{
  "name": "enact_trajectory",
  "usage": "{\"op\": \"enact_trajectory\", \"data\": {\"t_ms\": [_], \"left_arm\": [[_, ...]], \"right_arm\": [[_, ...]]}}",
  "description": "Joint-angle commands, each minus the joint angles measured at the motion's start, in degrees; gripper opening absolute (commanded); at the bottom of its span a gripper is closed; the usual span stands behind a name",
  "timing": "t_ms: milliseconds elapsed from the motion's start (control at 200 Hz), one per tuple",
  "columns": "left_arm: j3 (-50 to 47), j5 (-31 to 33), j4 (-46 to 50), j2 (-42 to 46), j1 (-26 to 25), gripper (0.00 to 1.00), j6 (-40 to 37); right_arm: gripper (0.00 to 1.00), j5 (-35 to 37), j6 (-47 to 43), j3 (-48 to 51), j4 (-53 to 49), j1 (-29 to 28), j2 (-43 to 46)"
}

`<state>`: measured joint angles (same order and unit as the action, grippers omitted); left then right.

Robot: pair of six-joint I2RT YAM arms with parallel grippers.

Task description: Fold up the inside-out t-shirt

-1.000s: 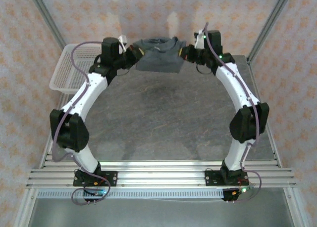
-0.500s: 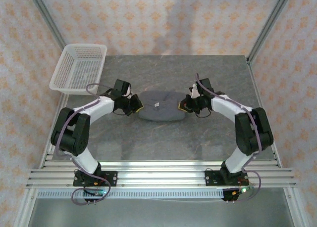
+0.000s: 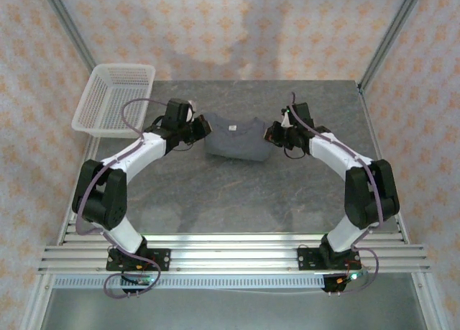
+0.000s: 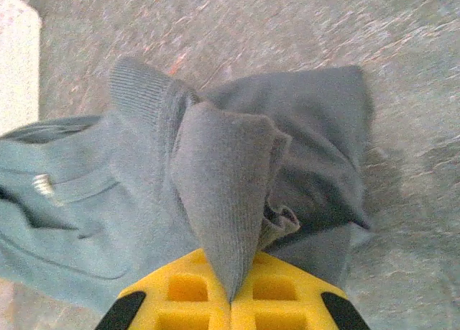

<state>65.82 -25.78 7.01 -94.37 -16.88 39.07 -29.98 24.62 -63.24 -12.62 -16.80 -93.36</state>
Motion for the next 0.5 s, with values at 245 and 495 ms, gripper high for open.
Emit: {"op": "enact_trajectory", "data": {"t_ms": [245,495], "left_arm": [[6.4,6.5,-8.0,-20.6,-0.3,0.0,-3.0],[3.1,10.3,-8.2,-16.6,-0.1,0.08,-2.2]], "right_arm": [[0.16,2.5,-1.2,-3.1,7.2,2.7,-16.3],[0.4,3.4,-2.6,-6.4,3.5,2.9,-11.9]]}}
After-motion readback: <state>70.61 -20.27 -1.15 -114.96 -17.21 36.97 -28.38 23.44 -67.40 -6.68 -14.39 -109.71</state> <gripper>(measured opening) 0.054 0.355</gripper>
